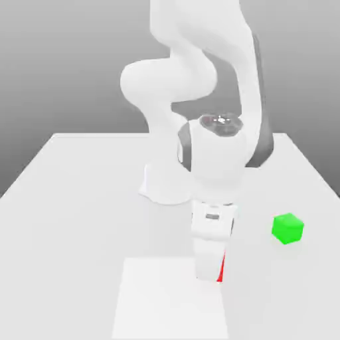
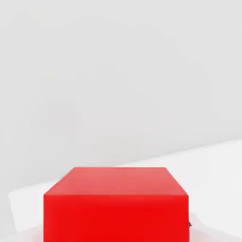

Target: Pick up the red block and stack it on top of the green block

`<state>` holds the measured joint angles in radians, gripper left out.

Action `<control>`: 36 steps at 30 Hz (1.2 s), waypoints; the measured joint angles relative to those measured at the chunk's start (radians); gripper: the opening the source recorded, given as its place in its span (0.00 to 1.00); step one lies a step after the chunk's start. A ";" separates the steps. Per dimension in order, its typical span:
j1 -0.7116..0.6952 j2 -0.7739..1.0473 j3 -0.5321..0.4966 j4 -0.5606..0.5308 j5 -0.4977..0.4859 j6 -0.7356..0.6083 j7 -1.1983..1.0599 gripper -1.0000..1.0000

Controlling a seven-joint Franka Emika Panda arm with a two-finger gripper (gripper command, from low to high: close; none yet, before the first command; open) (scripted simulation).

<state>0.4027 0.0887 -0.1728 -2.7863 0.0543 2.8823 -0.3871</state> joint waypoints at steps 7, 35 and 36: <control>-0.027 -0.108 0.027 -0.027 -0.045 -0.091 0.003 0.00; 0.437 -0.065 0.278 -0.072 -0.065 -0.002 -0.601 0.00; 0.437 -0.040 0.274 -0.071 -0.077 0.022 -0.593 1.00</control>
<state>0.8399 0.0489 0.1016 -2.8573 -0.0225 2.9040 -0.9799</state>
